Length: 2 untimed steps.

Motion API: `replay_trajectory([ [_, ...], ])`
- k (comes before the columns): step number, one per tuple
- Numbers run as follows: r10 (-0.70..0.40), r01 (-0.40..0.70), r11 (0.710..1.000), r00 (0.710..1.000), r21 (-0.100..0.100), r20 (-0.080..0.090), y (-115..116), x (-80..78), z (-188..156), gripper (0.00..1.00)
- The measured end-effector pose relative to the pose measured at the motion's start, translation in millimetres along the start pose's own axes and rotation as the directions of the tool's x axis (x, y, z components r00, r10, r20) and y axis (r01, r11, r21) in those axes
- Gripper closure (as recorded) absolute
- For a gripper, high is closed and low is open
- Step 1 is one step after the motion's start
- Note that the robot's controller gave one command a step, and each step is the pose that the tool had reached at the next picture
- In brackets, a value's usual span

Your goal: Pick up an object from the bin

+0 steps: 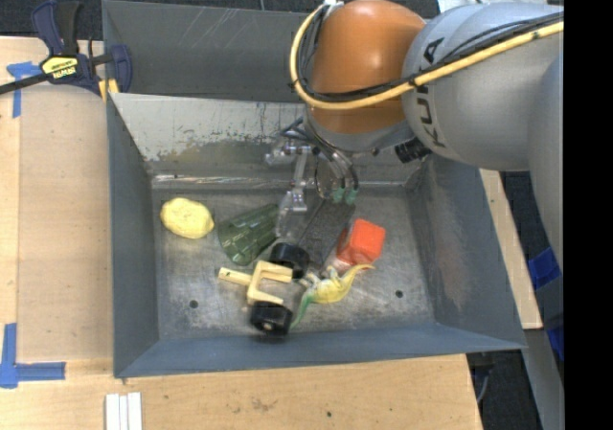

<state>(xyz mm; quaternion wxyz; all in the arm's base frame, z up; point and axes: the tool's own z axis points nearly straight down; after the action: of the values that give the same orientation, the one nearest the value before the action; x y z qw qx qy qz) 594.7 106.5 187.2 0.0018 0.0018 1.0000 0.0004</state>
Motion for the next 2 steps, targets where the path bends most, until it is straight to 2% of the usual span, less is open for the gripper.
replay_trajectory([
  [1,0.0,0.0,1.0,1.0,0.0,0.0,0,0.0,0,0.0],
  [2,0.025,-0.025,1.0,1.0,-0.002,0.001,-39,10.4,12,0.0],
])
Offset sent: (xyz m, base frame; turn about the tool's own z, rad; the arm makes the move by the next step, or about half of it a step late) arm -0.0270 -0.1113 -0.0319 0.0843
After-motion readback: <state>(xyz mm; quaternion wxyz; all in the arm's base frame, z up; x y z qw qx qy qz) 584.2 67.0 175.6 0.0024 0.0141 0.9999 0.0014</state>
